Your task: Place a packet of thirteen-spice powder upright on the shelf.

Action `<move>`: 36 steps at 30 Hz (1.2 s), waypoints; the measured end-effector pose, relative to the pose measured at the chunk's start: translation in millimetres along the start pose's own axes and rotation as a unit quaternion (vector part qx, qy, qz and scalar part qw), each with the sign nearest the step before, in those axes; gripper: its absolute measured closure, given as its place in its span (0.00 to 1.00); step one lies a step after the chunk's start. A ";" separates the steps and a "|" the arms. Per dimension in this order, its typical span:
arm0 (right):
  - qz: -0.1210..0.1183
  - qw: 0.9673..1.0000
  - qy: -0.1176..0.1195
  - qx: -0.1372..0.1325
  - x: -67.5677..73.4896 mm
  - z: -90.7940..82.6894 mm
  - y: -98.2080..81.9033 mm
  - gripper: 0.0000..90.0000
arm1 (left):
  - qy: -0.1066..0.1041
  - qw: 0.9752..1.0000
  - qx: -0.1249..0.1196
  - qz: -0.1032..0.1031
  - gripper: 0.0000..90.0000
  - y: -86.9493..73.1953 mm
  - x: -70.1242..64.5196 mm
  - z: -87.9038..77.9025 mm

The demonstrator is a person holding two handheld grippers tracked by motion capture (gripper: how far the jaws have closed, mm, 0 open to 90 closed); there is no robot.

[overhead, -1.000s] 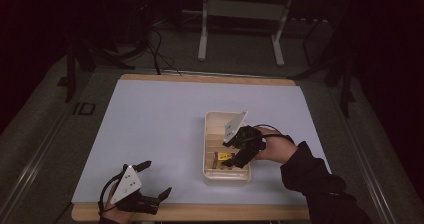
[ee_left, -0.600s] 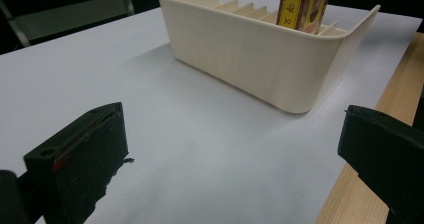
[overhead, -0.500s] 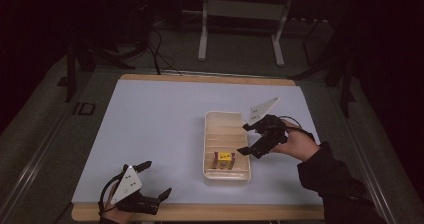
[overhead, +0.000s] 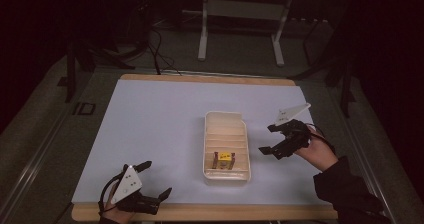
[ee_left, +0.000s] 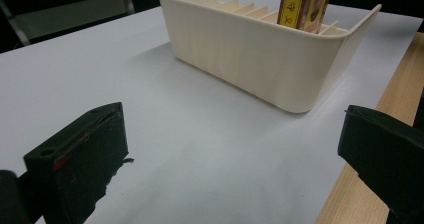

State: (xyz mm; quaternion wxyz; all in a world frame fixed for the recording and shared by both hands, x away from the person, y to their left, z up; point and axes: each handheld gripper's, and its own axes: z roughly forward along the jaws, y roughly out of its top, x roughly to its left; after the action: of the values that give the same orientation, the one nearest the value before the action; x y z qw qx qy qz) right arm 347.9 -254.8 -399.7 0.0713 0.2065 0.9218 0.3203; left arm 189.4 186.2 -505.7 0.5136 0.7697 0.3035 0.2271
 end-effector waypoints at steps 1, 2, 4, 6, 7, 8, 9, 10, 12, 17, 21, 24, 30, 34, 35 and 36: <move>0.002 1.000 -0.004 -0.001 -0.2 0.3 -3.3 0.15 | 0.000 1.000 0.000 0.000 0.00 -0.1 0.1 0.1; 0.009 1.000 -0.012 -0.002 -0.3 0.0 -7.7 0.15 | 0.000 1.000 0.000 0.000 0.00 -0.1 0.2 0.2; 0.028 0.999 -0.019 -0.009 -0.7 0.1 -17.2 0.15 | -0.001 1.000 0.000 0.000 0.00 -0.1 0.2 0.3; 0.040 0.999 -0.034 -0.013 -0.2 0.4 -24.2 0.15 | -0.002 1.000 0.001 0.000 0.00 -0.2 -0.1 0.4; 0.042 0.998 -0.046 -0.013 0.1 1.2 -28.9 0.15 | -0.002 1.000 0.001 0.001 0.00 -0.3 -0.1 0.6; 0.047 0.997 -0.052 -0.014 0.3 1.6 -32.5 0.14 | -0.002 1.000 0.001 0.000 0.00 -0.3 -0.1 0.7; 0.051 0.997 -0.057 -0.018 0.1 1.9 -35.3 0.14 | -0.002 1.000 0.002 0.001 0.00 -0.3 0.0 0.8; 0.051 0.997 -0.057 -0.018 0.1 1.9 -35.3 0.14 | -0.002 1.000 0.002 0.001 0.00 -0.3 0.0 0.8; 0.058 0.996 -0.063 -0.022 -0.4 1.9 -38.9 0.14 | -0.002 1.000 0.001 0.000 0.00 -0.3 0.0 0.9; 0.090 0.991 -0.087 -0.047 1.8 1.6 -59.4 0.14 | -0.002 1.000 0.001 -0.001 0.00 -0.3 0.0 0.8; 0.115 0.985 -0.115 -0.060 6.0 3.2 -72.2 0.14 | -0.003 1.000 0.002 0.000 0.00 -0.2 -0.3 0.8; 0.129 0.982 -0.120 -0.064 5.9 5.1 -84.4 0.14 | -0.003 1.000 0.001 0.000 0.00 -0.3 -0.4 0.7; 0.141 0.978 -0.131 -0.077 8.8 5.6 -96.8 0.15 | -0.004 1.000 0.001 0.000 0.00 -0.2 -0.4 0.7; 0.140 0.975 -0.147 -0.093 12.1 4.8 -102.9 0.15 | -0.004 1.000 0.001 0.001 0.00 -0.2 -0.7 0.5; 0.141 0.974 -0.147 -0.096 12.3 4.8 -104.3 0.15 | -0.004 1.000 0.001 0.002 0.00 -0.1 -0.8 0.4; 0.147 0.974 -0.143 -0.097 12.7 5.2 -106.4 0.15 | -0.004 1.000 0.001 0.002 0.00 0.0 -1.0 0.2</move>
State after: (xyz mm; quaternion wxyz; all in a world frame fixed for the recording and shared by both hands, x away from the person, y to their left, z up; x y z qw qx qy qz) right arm 302.1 -321.9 -469.7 0.1740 0.3757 0.8260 0.3825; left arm 188.9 185.4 -505.9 0.5139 0.7717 0.2999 0.2245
